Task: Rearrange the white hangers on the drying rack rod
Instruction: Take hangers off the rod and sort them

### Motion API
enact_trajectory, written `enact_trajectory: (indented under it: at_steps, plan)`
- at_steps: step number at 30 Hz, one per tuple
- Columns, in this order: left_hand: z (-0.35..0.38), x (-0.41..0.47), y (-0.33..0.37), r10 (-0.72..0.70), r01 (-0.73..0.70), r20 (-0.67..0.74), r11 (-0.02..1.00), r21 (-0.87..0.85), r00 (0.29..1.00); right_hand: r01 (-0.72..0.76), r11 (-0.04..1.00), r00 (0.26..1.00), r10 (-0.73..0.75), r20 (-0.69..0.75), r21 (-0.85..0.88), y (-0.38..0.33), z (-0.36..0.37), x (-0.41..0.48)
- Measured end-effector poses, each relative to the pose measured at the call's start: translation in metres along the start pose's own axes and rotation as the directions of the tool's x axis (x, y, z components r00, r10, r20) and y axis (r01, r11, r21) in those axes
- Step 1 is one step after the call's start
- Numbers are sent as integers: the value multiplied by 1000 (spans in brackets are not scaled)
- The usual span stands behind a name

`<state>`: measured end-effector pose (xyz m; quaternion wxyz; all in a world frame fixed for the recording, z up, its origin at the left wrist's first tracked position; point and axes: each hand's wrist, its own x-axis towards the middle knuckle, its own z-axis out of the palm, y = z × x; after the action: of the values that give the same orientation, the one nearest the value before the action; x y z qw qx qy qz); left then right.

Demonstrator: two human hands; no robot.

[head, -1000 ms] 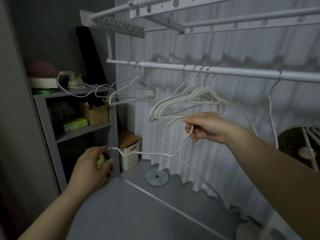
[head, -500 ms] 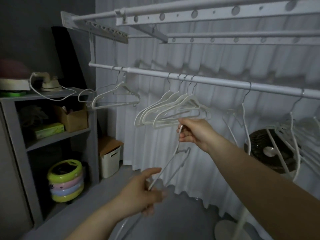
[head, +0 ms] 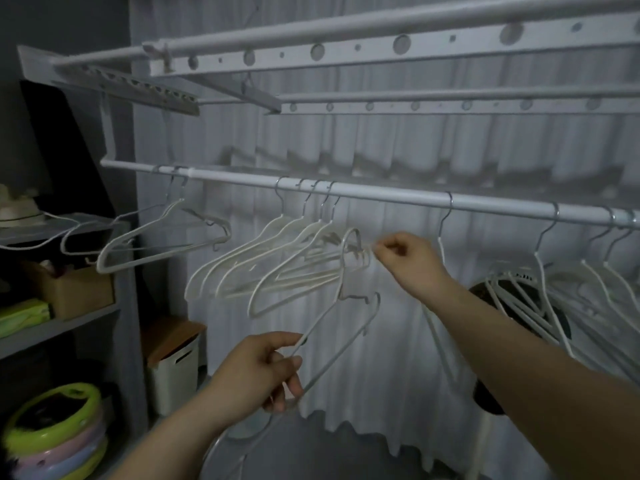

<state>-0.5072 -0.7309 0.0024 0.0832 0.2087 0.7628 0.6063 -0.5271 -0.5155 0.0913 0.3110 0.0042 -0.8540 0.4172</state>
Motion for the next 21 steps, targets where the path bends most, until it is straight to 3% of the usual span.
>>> enact_trajectory:
  at_steps: [2, 4, 10, 13, 21]
  plan:
    - [1, 19, 7, 34, -34, -35, 999, 5, 999, 120, 958, 989, -137, -48, -260, 10, -12, 20]
    - [3, 38, 15, 63, -62, -77, 998, 11, 995, 212, 854, 965, -259, -33, -476, 19, -25, 41]
    - [12, 89, 39, 133, -131, -105, 991, 33, 985, 261, 554, 935, -349, 64, -791, 40, -48, 94]
    - [11, 109, 47, 137, -143, -131, 989, -38, 982, 299, 471, 922, -368, 123, -830, 46, -51, 108]
    - [7, 132, 54, 153, -185, -234, 975, -123, 960, 356, 471, 907, -381, 178, -807, 47, -55, 122]
